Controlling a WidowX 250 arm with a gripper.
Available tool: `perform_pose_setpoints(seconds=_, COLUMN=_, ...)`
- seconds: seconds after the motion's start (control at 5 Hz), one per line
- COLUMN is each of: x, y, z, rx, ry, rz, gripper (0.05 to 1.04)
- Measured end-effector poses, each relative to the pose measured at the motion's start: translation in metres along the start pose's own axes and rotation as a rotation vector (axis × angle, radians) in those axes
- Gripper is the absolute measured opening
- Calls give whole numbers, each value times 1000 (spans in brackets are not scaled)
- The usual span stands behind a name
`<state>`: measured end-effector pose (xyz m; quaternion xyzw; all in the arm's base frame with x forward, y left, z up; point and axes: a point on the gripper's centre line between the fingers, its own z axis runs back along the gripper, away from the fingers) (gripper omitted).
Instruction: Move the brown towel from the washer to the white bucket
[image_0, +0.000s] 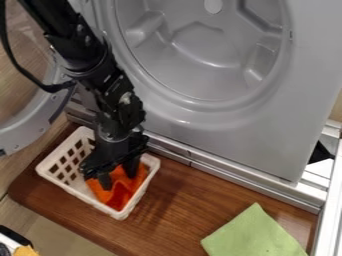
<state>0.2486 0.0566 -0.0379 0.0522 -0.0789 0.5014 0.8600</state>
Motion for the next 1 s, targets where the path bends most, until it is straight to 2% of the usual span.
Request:
perform_pose_setpoints(seconds=0.2, x=1, y=-7, z=6, rx=-13, ry=2, rz=-9, gripper=1008)
perform_pose_setpoints(seconds=0.4, x=-1, y=-16, z=20, rx=-35, ry=-4, rz=-45, gripper=1007)
perform_pose_setpoints(seconds=0.8, x=-6, y=-33, z=64, rx=-97, ry=-19, rz=-132, gripper=1000)
perform_pose_setpoints(seconds=1.0, x=-8, y=-36, z=82, rx=-89, ry=-38, rz=-177, gripper=1000)
